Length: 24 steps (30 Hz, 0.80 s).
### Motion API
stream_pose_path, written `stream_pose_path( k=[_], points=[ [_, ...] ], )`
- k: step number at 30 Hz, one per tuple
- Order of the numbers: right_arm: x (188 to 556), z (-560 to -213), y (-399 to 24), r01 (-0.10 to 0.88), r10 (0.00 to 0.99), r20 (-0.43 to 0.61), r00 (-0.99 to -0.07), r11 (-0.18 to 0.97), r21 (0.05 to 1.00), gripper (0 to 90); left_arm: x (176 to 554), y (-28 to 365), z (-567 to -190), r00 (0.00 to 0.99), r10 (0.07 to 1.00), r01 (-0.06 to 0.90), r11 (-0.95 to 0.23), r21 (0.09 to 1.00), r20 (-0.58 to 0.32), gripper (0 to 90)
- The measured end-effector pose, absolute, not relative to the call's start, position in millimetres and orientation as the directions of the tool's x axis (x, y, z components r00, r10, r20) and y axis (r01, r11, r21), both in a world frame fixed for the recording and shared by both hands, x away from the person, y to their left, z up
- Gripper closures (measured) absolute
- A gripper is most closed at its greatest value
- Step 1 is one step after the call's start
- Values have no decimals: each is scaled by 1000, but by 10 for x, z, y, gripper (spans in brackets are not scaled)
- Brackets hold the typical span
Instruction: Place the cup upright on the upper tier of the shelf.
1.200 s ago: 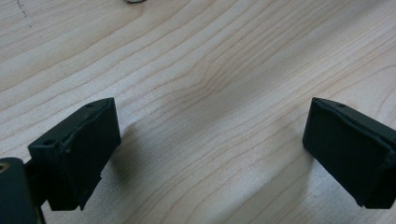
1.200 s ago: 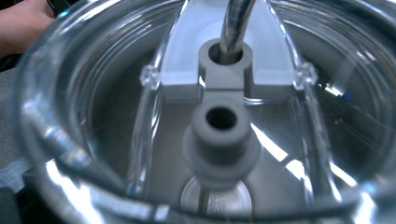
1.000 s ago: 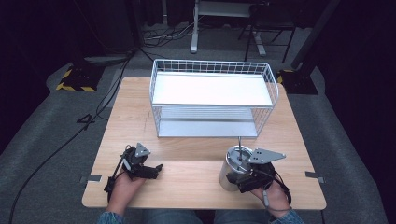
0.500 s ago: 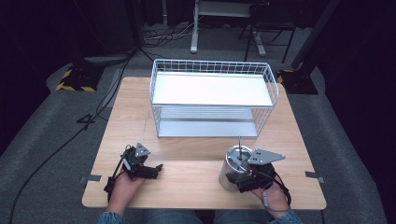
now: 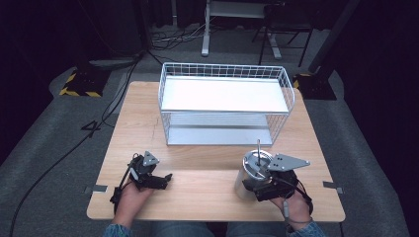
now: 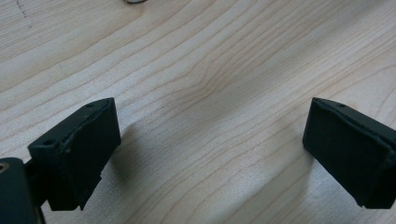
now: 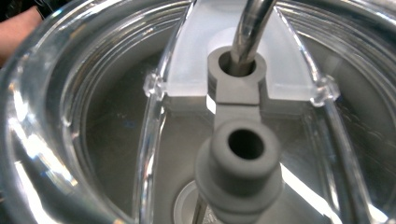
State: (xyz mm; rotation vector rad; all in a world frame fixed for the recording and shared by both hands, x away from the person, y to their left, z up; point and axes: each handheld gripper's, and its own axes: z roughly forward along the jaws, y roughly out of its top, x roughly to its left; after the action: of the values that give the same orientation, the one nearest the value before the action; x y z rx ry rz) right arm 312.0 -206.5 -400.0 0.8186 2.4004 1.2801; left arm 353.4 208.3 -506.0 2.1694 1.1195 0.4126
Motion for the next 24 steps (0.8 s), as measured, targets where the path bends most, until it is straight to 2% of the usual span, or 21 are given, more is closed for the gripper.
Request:
stream_pose_path(
  k=[24],
  points=[
    [3123, -3269, -2045, 296, 598, -43, -800, 456, 840, 38, 3534, 2083, -5060, 585, 811, 605, -422, 675, -18, 47]
  ],
)
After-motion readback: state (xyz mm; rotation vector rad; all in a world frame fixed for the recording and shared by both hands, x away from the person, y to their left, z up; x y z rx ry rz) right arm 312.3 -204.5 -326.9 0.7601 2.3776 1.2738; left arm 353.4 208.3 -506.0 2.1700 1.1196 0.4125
